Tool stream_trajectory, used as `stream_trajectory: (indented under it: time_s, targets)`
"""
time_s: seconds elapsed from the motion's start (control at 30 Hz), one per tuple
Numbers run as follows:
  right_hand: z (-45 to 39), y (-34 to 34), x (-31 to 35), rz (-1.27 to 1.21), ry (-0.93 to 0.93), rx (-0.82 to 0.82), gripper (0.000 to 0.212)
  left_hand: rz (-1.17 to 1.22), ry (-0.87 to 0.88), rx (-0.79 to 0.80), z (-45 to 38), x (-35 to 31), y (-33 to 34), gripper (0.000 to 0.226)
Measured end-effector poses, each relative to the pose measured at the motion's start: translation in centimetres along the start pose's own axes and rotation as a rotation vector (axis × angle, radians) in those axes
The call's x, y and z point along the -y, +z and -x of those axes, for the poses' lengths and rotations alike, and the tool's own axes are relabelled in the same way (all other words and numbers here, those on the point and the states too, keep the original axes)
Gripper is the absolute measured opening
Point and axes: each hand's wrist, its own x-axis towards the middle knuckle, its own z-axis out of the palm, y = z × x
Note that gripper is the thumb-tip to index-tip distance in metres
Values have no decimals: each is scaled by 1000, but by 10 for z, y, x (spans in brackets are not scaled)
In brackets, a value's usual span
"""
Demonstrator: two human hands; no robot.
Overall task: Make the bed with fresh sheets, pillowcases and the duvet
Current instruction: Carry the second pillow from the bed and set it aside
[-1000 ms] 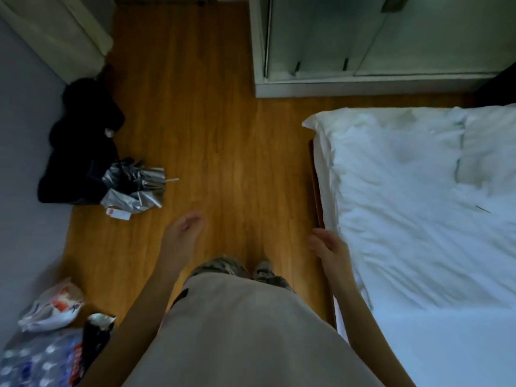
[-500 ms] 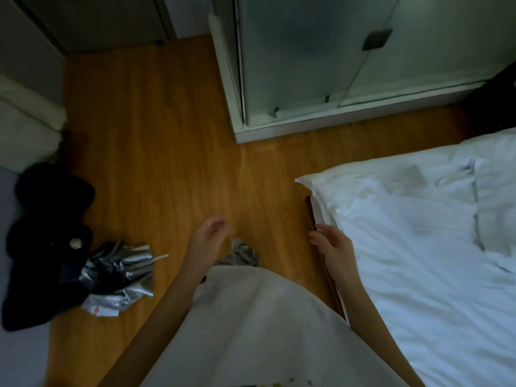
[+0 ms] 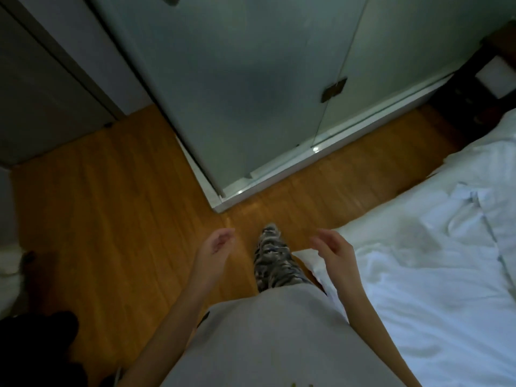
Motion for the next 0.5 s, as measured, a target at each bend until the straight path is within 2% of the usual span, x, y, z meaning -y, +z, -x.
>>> stream_trajectory:
  time_s: [0.17,0.33,0.5]
  targets:
    - [-117,-26,61,-45,-28,-107,24,-2,106,50,-122,-108,34,15]
    - [-189,-68,113,-166,-8,-301,24,-63,192,263,-212,-209,82,18]
    - [-222,-106,122,-266,108,-492,25,-147,225,469,-278,-267,154,23]
